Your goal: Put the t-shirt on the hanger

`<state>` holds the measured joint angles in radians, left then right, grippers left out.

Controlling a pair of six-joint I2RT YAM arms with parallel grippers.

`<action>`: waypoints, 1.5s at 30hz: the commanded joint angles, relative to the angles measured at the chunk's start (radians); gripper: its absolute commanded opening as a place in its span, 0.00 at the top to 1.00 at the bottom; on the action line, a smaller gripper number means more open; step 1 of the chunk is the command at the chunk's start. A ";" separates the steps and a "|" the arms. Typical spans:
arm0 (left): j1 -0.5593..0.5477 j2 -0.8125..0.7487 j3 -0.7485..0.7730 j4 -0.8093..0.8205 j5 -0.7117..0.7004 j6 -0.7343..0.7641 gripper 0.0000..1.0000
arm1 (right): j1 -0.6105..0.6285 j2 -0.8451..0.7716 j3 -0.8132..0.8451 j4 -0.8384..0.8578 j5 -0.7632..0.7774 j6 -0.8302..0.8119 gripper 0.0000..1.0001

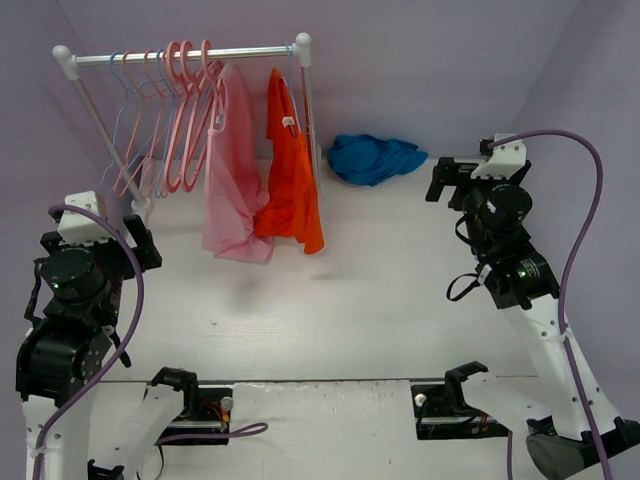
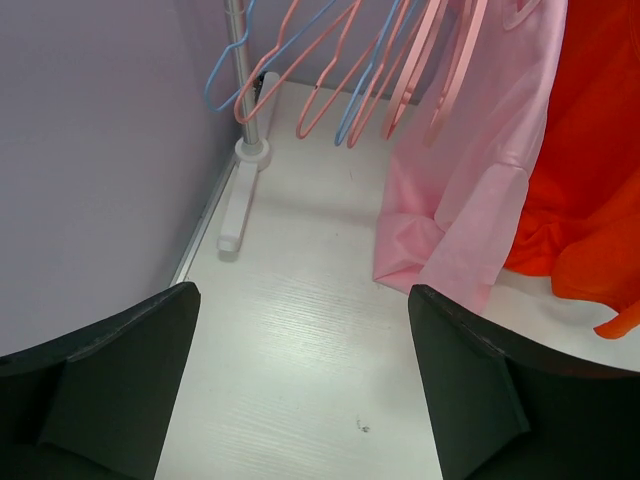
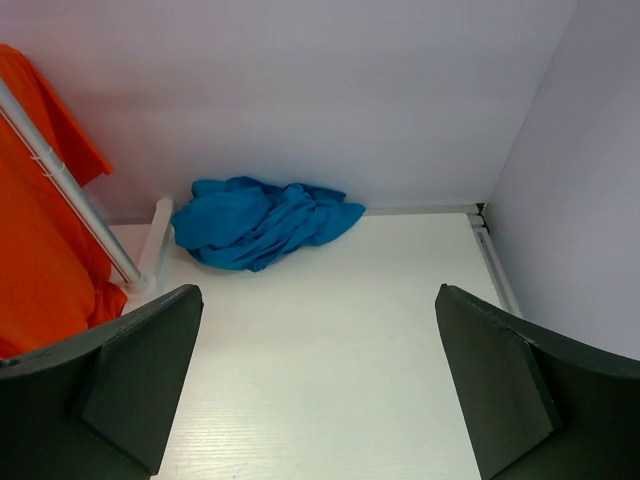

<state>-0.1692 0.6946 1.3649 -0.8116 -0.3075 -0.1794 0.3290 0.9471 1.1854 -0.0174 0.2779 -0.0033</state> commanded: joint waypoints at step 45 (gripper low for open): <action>-0.004 0.148 -0.119 0.011 0.226 -0.170 0.19 | -0.036 1.487 0.999 0.289 -0.203 -0.156 1.00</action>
<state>-0.1692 0.8310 1.1893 -0.8337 -0.0933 -0.3344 0.3057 2.6617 2.2465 0.2005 0.0452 -0.1034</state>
